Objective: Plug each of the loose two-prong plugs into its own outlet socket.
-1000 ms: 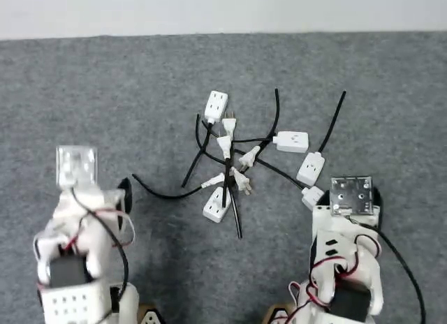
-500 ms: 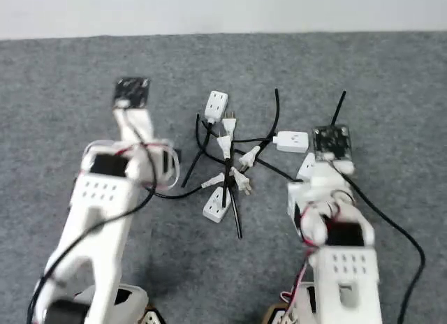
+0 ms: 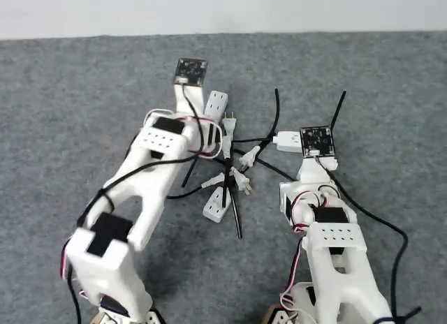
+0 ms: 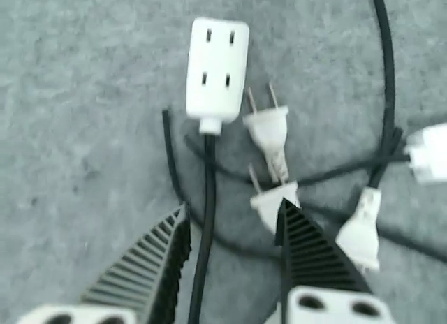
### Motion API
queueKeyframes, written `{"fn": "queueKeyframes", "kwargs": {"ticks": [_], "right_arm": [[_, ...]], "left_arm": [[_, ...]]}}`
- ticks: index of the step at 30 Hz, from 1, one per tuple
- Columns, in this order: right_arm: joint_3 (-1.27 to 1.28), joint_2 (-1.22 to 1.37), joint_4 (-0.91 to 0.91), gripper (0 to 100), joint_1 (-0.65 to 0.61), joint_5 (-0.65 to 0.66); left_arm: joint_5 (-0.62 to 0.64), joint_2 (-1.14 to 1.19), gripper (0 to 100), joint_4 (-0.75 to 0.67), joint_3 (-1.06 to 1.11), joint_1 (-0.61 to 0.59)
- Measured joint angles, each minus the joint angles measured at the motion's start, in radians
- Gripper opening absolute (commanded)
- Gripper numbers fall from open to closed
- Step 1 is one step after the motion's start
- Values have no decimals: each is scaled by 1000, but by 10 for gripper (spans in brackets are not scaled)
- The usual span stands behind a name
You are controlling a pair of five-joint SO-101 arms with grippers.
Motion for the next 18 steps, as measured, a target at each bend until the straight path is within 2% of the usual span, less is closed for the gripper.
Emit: {"fn": "queueKeyframes", "kwargs": {"ticks": [7,18], "right_arm": [[0,0,0,194,0,0],[0,0,0,194,0,0]], "left_arm": [[94,213,193,0,-227,0],[101,540,189,0,-586,-20]]}}
